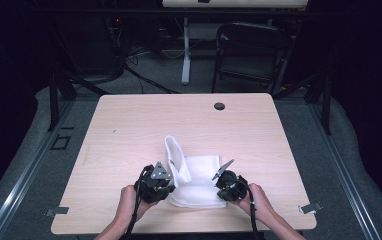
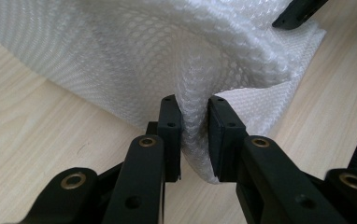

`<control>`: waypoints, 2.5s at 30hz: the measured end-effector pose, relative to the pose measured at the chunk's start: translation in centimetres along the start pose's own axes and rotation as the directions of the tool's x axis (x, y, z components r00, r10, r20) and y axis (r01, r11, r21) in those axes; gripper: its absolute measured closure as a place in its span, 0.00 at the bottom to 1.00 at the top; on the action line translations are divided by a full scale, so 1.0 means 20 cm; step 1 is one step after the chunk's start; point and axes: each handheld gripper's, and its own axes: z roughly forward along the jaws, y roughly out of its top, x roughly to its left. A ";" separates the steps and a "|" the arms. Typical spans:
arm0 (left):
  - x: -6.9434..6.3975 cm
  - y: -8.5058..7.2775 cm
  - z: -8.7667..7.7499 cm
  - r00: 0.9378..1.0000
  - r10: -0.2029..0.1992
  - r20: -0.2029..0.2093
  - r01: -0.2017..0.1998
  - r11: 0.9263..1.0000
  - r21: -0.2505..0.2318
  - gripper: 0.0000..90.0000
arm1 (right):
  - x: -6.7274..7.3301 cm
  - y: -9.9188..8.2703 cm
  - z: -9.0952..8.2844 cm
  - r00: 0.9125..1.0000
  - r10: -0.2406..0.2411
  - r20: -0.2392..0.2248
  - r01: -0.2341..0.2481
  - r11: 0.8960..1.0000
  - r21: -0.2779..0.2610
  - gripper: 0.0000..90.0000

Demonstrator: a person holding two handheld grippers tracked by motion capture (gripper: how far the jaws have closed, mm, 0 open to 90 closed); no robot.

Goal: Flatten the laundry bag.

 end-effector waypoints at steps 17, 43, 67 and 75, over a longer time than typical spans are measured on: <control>0.05 -0.06 -0.04 0.998 -0.057 -0.020 0.058 0.996 0.066 0.59 | -0.05 -0.03 -0.02 0.999 0.035 0.000 -0.035 0.999 0.008 1.00; 0.14 -0.14 -0.17 0.983 -0.149 -0.108 0.152 0.988 0.015 0.18 | -0.07 -0.03 -0.02 0.998 0.053 -0.022 -0.053 0.999 0.003 0.98; 0.01 -0.01 0.07 0.999 0.004 0.032 -0.007 0.996 0.091 0.20 | -0.11 -0.07 -0.20 0.993 0.100 -0.060 -0.107 0.986 -0.129 0.16; -0.05 0.03 0.15 0.994 0.072 0.085 -0.081 0.990 0.117 0.32 | -0.11 -0.07 -0.20 0.992 0.106 -0.065 -0.114 0.985 -0.129 0.17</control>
